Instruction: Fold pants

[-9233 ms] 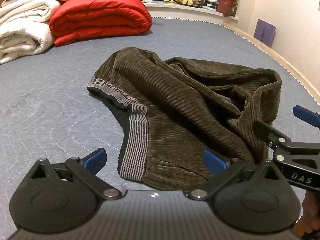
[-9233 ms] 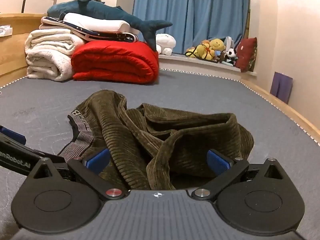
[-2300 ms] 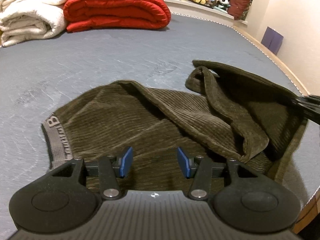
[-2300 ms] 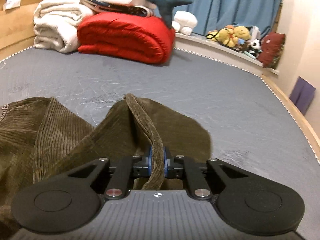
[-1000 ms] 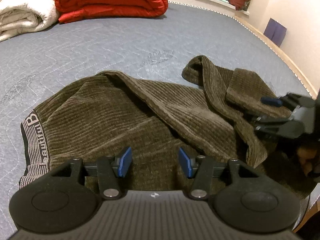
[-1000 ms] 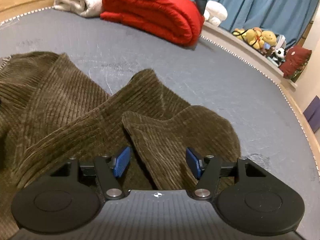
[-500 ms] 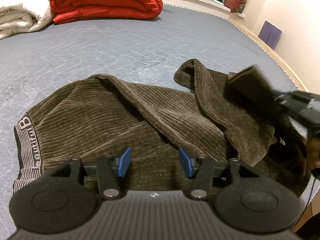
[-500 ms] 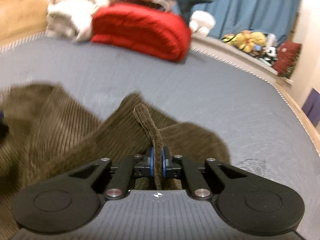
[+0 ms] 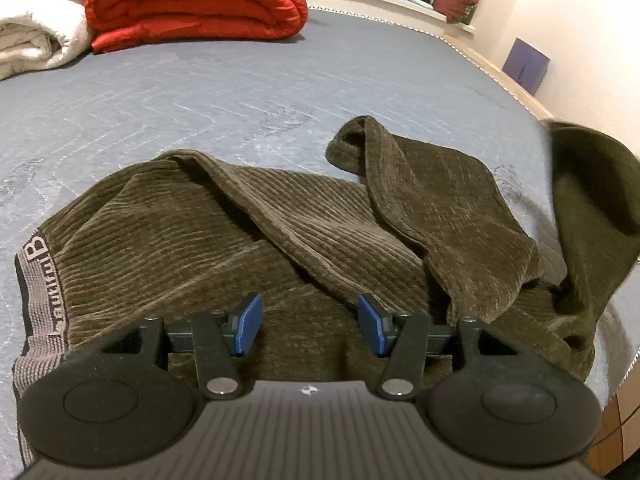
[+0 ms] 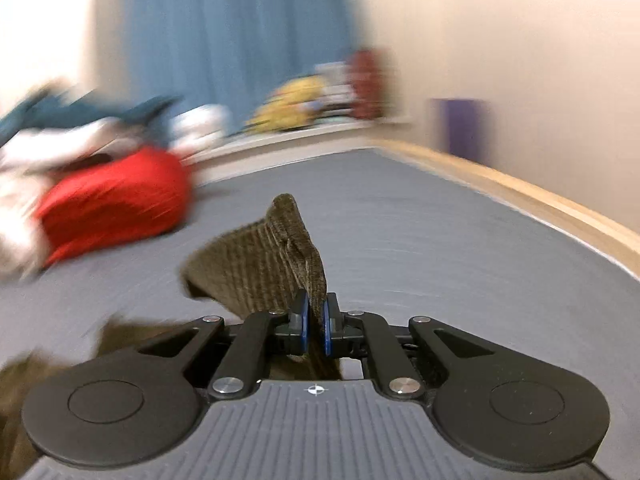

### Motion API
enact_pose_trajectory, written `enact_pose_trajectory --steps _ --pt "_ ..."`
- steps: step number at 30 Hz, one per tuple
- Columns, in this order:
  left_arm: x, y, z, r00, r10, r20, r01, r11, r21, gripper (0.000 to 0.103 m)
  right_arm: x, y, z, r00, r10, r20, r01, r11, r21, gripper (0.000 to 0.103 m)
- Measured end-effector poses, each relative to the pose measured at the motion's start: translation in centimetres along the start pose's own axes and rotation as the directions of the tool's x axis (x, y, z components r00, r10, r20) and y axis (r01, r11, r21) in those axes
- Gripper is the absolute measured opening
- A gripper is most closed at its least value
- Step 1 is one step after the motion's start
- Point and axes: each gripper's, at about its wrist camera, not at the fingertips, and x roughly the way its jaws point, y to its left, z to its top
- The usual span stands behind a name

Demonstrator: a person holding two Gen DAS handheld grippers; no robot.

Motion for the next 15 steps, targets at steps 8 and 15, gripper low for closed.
enact_pose_trajectory --steps 8,15 --pt "0.4 -2.7 -0.5 0.999 -0.034 -0.010 0.035 0.998 0.059 0.058 0.1 -15.9 -4.2 0.890 -0.340 -0.302 0.442 0.806 0.395 0.007" --pt "0.5 -5.1 -1.3 0.990 -0.134 -0.034 0.138 0.981 0.135 0.058 -0.7 -17.8 -2.7 0.899 -0.400 -0.178 0.437 0.793 0.425 0.006"
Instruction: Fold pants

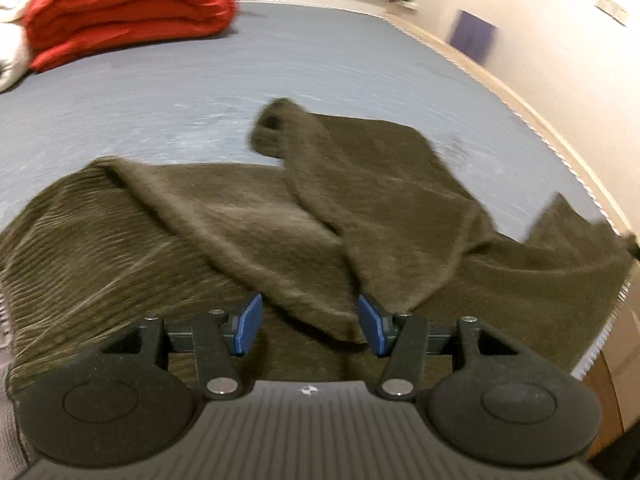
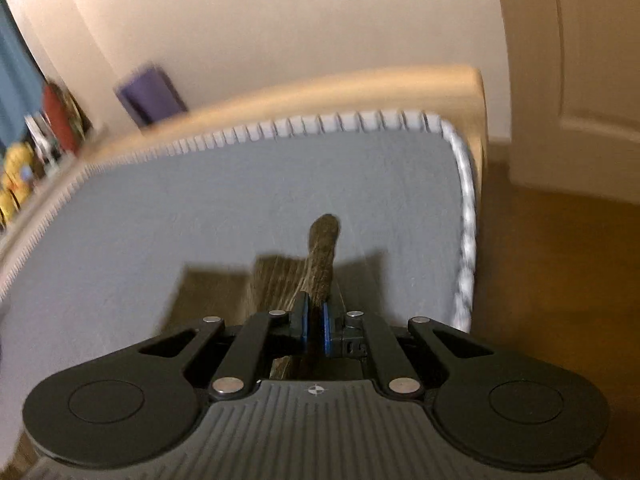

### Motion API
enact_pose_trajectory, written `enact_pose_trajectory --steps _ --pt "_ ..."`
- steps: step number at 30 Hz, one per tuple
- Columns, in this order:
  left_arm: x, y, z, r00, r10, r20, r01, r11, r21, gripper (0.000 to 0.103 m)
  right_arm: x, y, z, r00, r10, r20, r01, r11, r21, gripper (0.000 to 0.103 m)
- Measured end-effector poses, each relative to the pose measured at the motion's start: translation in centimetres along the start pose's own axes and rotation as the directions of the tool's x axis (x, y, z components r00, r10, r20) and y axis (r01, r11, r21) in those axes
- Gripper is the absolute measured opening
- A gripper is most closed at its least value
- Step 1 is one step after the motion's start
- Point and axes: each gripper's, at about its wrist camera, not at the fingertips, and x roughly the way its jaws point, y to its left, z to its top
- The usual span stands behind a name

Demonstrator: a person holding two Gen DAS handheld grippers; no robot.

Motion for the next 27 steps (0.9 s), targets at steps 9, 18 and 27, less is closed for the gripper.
enact_pose_trajectory --steps 9,18,27 --pt "1.2 -3.3 -1.4 0.994 -0.088 -0.065 0.097 0.985 0.142 0.059 2.1 -1.6 -0.1 0.973 -0.195 -0.122 0.193 0.981 -0.026 0.023" --pt "1.8 -1.9 -0.2 0.997 -0.057 -0.046 0.061 0.994 0.085 0.059 5.0 5.7 0.5 0.958 0.260 -0.120 -0.284 0.911 -0.298 0.042" --pt "2.3 -0.2 -0.2 0.999 0.013 -0.037 -0.010 0.997 0.077 0.059 13.5 13.2 -3.5 0.953 0.193 -0.233 -0.273 0.881 -0.387 0.042"
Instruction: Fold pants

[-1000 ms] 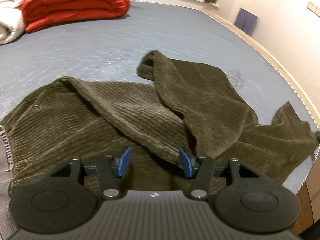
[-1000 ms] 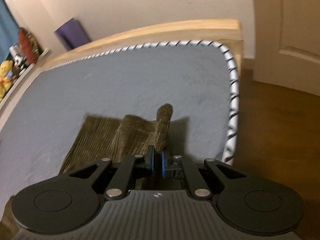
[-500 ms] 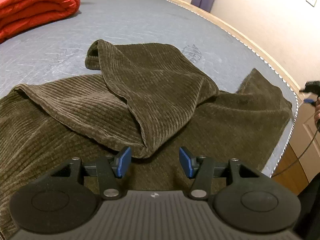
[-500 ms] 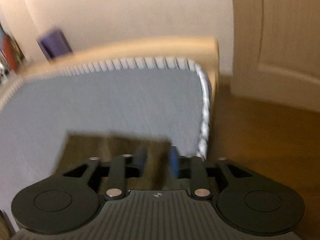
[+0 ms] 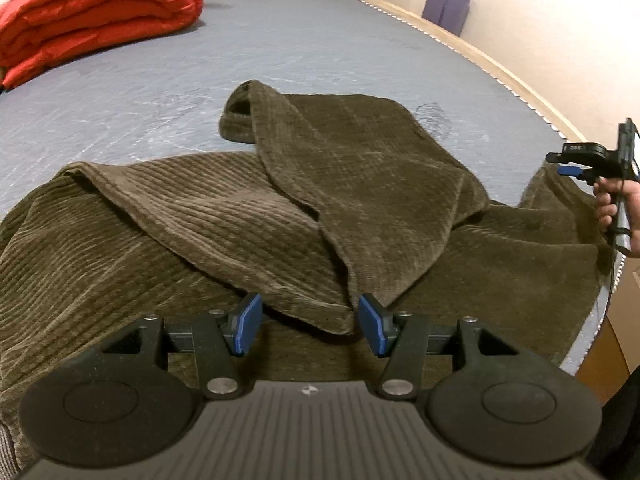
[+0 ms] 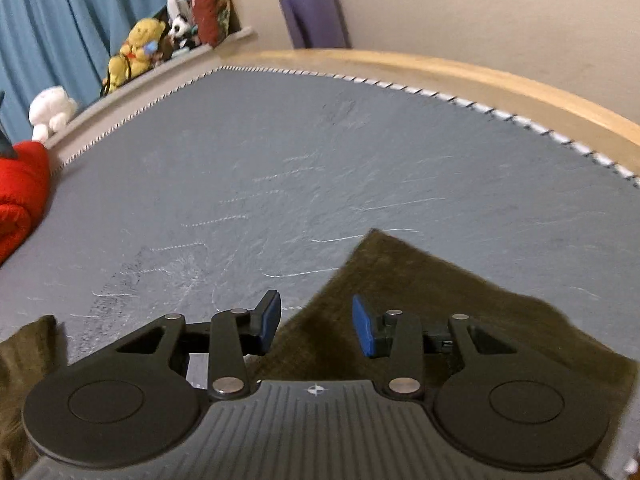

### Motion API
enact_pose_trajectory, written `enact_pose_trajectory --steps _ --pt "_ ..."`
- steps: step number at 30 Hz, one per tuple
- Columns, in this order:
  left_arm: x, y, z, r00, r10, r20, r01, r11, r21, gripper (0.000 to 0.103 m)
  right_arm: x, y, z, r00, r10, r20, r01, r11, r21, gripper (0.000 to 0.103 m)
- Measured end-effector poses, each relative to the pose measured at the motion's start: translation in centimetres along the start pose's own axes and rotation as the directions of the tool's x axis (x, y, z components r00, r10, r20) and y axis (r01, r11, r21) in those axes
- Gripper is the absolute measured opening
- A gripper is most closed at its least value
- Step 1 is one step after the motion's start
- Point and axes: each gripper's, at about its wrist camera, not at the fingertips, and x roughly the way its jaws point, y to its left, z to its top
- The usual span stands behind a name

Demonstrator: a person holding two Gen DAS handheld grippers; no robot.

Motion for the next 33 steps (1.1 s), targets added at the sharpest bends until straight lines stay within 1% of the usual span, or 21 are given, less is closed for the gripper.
enact_pose_trajectory --steps 1,3,4,6,8,10,12,13,14,15,16,18,22,24,26,28,29,30,31,32,33 --pt "0.1 0.2 0.0 1.000 0.007 0.001 -0.007 1.000 -0.003 0.059 0.4 1.4 0.2 1.000 -0.025 -0.016 0.025 1.000 -0.007 0.042" --pt "0.1 0.8 0.2 1.000 0.018 0.005 -0.018 1.000 -0.016 0.059 1.6 2.4 -0.5 0.994 -0.096 -0.044 0.096 0.995 -0.017 0.040" --pt "0.1 1.0 0.3 1.000 0.022 0.008 -0.022 0.999 -0.024 0.059 2.1 2.8 -0.7 0.991 -0.128 -0.027 0.127 0.991 -0.034 0.038" --pt "0.0 1.4 0.4 1.000 0.027 0.015 -0.027 0.999 -0.032 0.059 2.6 3.8 -0.7 0.977 -0.213 0.004 0.212 0.974 -0.083 0.013" --pt "0.0 1.7 0.5 0.999 0.033 0.019 -0.032 0.999 -0.038 0.059 3.0 3.8 -0.4 0.974 -0.224 0.021 0.225 0.973 -0.046 0.005" --pt "-0.1 1.9 0.6 0.999 0.036 0.024 -0.035 0.998 -0.045 0.059 3.2 3.1 0.4 0.969 -0.237 0.073 0.236 0.972 0.022 0.004" --pt "-0.2 2.1 0.6 0.999 0.038 0.030 -0.036 0.998 -0.051 0.059 3.1 1.8 1.5 0.955 -0.261 0.138 0.248 0.963 0.108 0.002" --pt "-0.2 2.1 0.6 0.999 0.032 0.029 -0.031 0.998 -0.051 0.059 3.6 1.1 1.9 0.956 -0.262 0.135 0.242 0.958 0.151 0.002" --pt "-0.3 2.1 0.6 0.999 0.025 0.027 -0.024 0.999 -0.047 0.059 4.1 0.6 2.0 0.955 -0.270 0.122 0.248 0.954 0.169 0.000" --pt "-0.3 2.0 0.5 0.999 0.024 0.028 -0.023 0.999 -0.043 0.059 4.6 0.1 1.9 0.956 -0.273 0.105 0.252 0.952 0.176 0.000" --pt "-0.4 1.9 0.5 0.999 0.026 0.029 -0.025 0.999 -0.035 0.059 5.0 -0.4 1.8 0.966 -0.245 0.084 0.226 0.956 0.188 0.000" --pt "-0.4 1.7 0.3 0.999 0.025 0.028 -0.024 0.999 -0.022 0.059 4.8 -1.1 1.5 0.974 -0.215 0.075 0.197 0.960 0.200 0.002" --pt "-0.4 2.1 0.1 1.000 0.017 0.015 -0.017 0.999 -0.037 0.059 2.1 -2.3 1.4 0.967 -0.229 0.109 0.207 0.961 0.183 0.004" --pt "0.0 2.6 -0.1 1.000 0.023 -0.008 -0.023 0.999 -0.049 0.059 0.6 -3.4 1.2 0.963 -0.236 0.130 0.212 0.962 0.175 0.008" --pt "0.6 3.0 -0.5 0.998 0.048 -0.044 -0.050 0.998 -0.048 0.059 -0.8 -4.9 0.7 0.955 -0.264 0.136 0.241 0.956 0.169 0.009" --pt "1.4 3.5 -1.0 0.993 0.070 -0.096 -0.075 0.996 -0.052 0.059 -1.8 -6.8 -0.2 0.948 -0.292 0.129 0.273 0.951 0.146 0.014" --pt "1.7 3.8 -1.3 0.991 0.074 -0.116 -0.081 0.995 -0.062 0.059 -1.9 -7.7 -0.7 0.942 -0.320 0.104 0.307 0.944 0.124 0.022" --pt "1.9 4.2 -1.5 0.989 0.080 -0.128 -0.090 0.993 -0.074 0.059 -1.7 -8.7 -1.2 0.929 -0.365 0.058 0.359 0.928 0.096 0.027" --pt "2.0 4.5 -1.7 0.987 0.091 -0.133 -0.102 0.992 -0.080 0.059 -1.6 -9.9 -2.0 0.912 -0.409 0.031 0.407 0.911 0.063 0.031" --pt "1.9 4.5 -1.8 0.986 0.104 -0.131 -0.114 0.991 -0.074 0.059 -2.3 -10.4 -2.3 0.910 -0.411 0.057 0.408 0.911 0.055 0.031" --pt "1.8 4.5 -1.8 0.985 0.118 -0.122 -0.127 0.990 -0.065 0.059 -2.8 -10.7 -2.3 0.892 -0.449 0.055 0.448 0.893 0.040 0.031"
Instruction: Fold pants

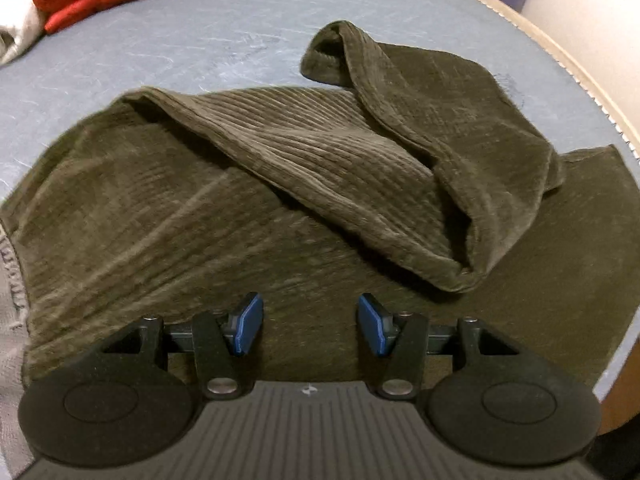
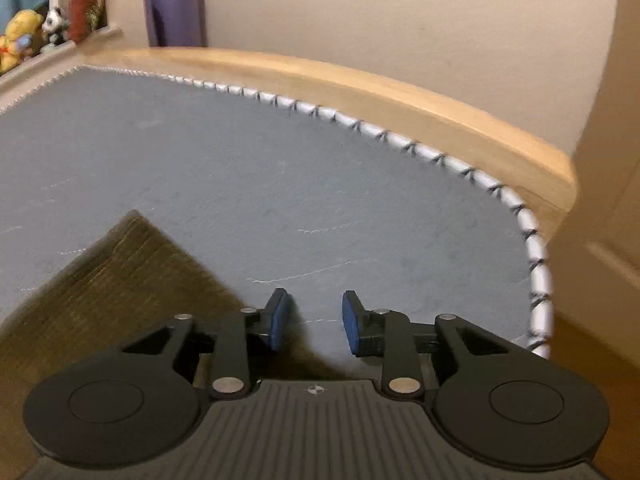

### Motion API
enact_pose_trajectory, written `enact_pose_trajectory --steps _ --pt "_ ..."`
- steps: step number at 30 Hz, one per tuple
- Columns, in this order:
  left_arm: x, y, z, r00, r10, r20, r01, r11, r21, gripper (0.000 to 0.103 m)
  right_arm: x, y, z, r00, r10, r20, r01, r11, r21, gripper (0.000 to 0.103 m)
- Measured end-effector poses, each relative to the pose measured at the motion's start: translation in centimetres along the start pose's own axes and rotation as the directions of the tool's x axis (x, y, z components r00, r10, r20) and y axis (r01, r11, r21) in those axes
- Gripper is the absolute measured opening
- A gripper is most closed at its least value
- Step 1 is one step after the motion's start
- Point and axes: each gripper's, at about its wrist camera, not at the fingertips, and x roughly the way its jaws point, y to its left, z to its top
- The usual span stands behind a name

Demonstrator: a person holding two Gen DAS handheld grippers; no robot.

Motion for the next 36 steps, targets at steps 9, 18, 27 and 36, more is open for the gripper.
enact_pose_trajectory --steps 9,18,27,36 --pt "0.2 0.5 -0.2 1.000 -0.022 -0.022 0.022 1.000 -0.010 0.058 -6.0 -1.2 1.3 0.991 0.104 0.078 -0.115 0.983 0.145 0.035" --pt "-2.2 -0.1 0.0 0.999 -0.001 0.054 0.002 1.000 -0.017 0.056 -20.8 9.9 2.8 0.848 0.479 0.225 -0.487 0.873 -0.021 0.046" --pt "-4.2 1.1 1.2 0.982 0.063 0.177 -0.058 0.998 -0.037 0.019 -32.2 23.0 -7.3 0.567 0.824 0.005 -0.776 0.536 -0.331 0.066" --pt "-5.4 6.2 2.3 0.966 0.138 0.220 -0.106 0.983 -0.152 0.019 -35.1 34.3 -19.3 0.536 0.771 -0.343 -0.712 0.196 -0.674 0.077"
